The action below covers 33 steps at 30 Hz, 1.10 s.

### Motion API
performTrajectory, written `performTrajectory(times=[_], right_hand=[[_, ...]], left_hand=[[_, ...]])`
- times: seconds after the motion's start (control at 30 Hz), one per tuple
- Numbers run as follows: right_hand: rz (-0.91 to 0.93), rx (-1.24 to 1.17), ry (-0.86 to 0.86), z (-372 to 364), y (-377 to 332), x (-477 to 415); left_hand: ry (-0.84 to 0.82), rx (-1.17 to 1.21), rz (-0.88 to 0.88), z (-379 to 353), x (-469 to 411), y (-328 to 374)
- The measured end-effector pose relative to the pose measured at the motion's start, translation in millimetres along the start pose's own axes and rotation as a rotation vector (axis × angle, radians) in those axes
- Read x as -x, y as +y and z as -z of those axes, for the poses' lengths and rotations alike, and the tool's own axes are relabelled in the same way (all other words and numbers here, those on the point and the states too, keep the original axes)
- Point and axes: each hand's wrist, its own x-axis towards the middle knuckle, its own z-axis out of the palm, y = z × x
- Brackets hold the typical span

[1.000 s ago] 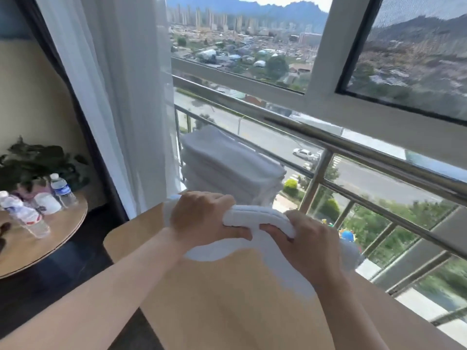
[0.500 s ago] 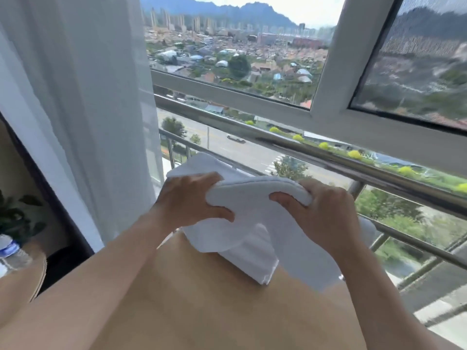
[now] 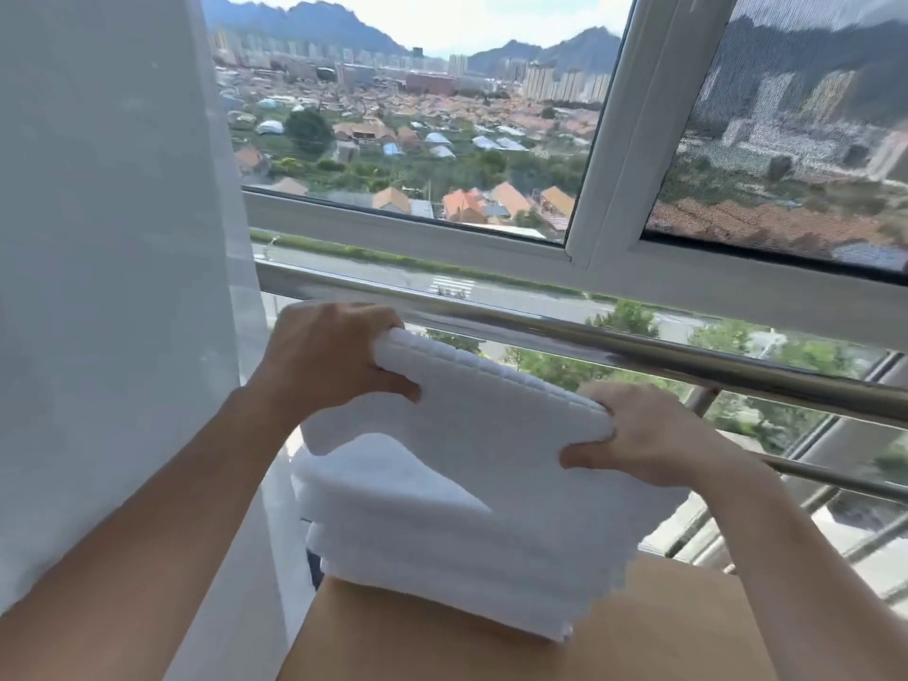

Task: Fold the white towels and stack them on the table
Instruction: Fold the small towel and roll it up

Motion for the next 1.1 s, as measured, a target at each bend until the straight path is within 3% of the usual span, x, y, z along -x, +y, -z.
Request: performTrajectory(times=[0.1,0.33,0.4,0.5,0.53,0.7,0.8,0.93,1.03,1.1], right_hand=[[-0.043,-0.017,0.07,17,0,-10],[-0.006,0.228,0.632,4,2,-19],[-0.008,0.282,0.543,-33,7,-13],[-0.079,0.241,0.214,-93,19,4],[-0.075,0.213,0.186,-108,22,8],[-0.1,0.174,0.217,-119,31,6],[-0.134,0.103,0.122,-109,32,2],[-0.149,-0.026,0.016,-96,34,4],[-0.184,-0.242,0.058,-91,39,2],[-0.245,-0.228,0.08,-91,44,-5]], left_hand=[[0.08,-0.009,-0.082,-3,-23,-10],[0.307,-0.09,-0.247,-32,-30,-25],[0.217,-0.079,-0.326,-55,0,-30],[-0.087,-0.041,-0.385,-88,52,-37],[-0.161,-0.015,-0.364,-94,62,-38],[-0.317,0.036,-0.197,-94,56,-38],[-0.456,0.039,-0.051,-94,48,-37],[-0.573,0.211,0.13,-91,53,-47],[-0.571,0.4,0.237,-89,51,-56],[-0.575,0.342,0.258,-91,48,-59]])
